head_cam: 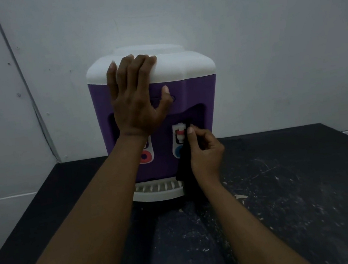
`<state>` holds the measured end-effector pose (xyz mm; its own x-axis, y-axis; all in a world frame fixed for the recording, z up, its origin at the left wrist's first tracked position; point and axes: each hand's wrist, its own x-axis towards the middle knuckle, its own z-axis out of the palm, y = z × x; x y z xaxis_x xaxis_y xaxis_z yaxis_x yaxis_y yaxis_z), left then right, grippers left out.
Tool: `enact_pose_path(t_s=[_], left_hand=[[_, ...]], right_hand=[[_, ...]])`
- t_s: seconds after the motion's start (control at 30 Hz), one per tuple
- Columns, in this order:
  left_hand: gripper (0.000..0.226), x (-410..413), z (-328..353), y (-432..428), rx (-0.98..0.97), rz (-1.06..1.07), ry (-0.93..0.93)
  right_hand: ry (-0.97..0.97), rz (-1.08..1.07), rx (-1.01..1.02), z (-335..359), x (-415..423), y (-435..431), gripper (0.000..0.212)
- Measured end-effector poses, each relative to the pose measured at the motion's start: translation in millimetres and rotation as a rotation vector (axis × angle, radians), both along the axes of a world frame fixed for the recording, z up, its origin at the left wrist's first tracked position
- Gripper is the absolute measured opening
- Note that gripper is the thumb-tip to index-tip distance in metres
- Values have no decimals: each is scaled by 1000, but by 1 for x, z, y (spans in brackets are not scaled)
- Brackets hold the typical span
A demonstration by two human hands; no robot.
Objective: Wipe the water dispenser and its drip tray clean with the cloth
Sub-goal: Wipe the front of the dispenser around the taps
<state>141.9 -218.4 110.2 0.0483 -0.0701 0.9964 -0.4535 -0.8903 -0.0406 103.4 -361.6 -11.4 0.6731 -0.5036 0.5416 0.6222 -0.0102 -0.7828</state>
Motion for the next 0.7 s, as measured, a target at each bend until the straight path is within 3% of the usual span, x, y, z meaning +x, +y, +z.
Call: enact_pose_path(t_s=[0.3, 0.7], left_hand=[[56, -1, 0, 0, -7, -3, -2], [56, -2, 0, -1, -13, -6, 0]], right_hand=[[0, 0, -1, -6, 2, -4, 15], [21, 2, -114, -2, -1, -10, 5]])
